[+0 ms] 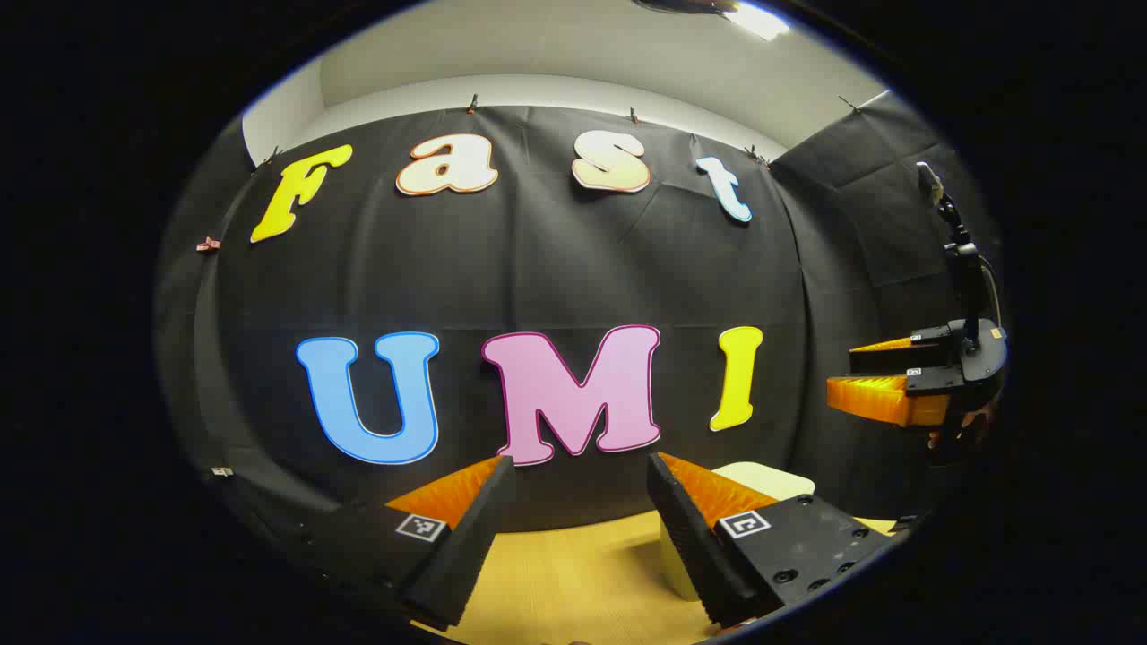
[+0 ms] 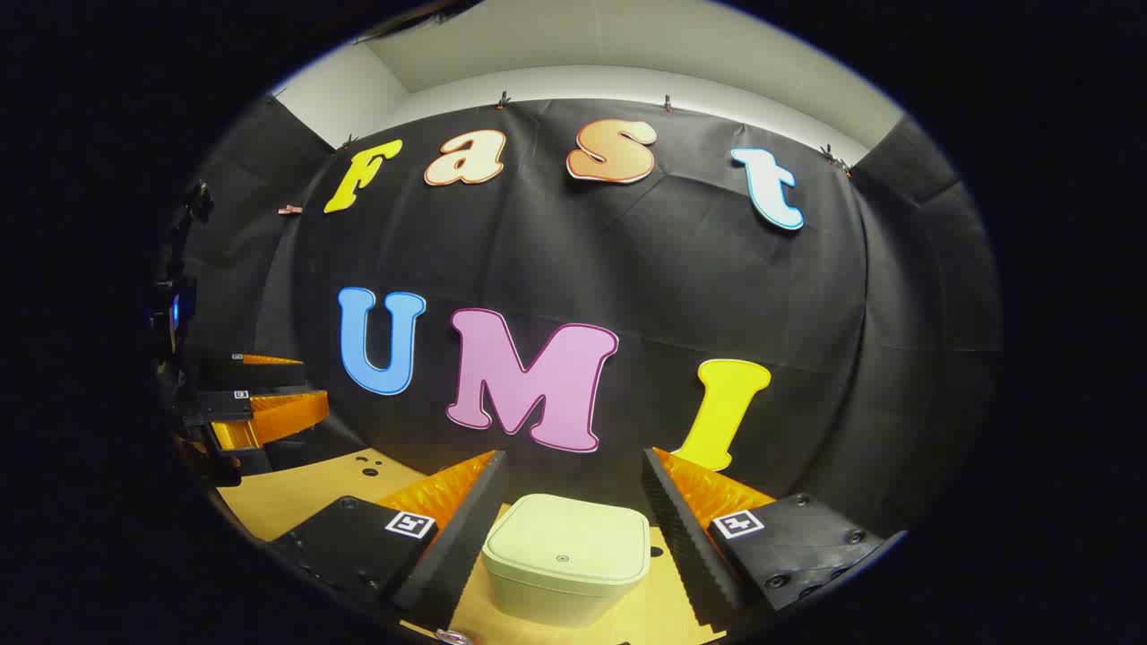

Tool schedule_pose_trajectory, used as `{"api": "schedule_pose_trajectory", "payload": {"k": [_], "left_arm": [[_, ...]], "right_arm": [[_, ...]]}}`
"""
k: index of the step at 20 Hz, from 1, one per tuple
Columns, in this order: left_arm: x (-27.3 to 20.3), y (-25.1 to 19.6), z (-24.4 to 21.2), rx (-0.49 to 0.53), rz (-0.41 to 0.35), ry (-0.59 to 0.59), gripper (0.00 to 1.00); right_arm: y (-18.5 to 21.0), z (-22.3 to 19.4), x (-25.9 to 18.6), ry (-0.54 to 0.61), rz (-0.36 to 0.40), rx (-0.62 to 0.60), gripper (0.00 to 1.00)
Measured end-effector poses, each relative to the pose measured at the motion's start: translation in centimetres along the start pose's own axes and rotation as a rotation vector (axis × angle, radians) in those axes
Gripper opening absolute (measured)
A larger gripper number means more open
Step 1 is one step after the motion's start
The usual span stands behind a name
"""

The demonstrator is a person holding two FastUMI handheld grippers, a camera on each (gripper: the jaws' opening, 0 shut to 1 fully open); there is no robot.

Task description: Press the lid of the desktop garbage bin to open it, pick up the crumpled paper on the desktop and throw it into the bin, then pick up the pop can on the desktop and drop it into the bin, and finally close the garbage bin lid.

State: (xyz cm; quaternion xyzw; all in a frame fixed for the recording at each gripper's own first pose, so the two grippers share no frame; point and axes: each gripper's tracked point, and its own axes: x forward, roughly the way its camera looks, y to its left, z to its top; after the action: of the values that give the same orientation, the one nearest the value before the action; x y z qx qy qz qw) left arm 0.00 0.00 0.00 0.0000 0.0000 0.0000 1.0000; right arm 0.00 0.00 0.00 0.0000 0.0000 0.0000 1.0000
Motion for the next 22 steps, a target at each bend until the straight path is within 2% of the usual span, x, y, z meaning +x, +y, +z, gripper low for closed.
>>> {"api": "schedule_pose_trajectory", "payload": {"k": [20, 22], "left_arm": [[-0.55, 0.77, -0.26, 0.006, 0.004, -0.010, 0.95], [-0.71, 0.82, -0.45, 0.001, 0.005, -0.008, 0.95]], "right_arm": [[0.03, 0.31, 0.72, 0.028, 0.024, -0.031, 0.97], [0.31, 0.32, 0.86, 0.036, 0.034, -0.026, 0.94]]}}
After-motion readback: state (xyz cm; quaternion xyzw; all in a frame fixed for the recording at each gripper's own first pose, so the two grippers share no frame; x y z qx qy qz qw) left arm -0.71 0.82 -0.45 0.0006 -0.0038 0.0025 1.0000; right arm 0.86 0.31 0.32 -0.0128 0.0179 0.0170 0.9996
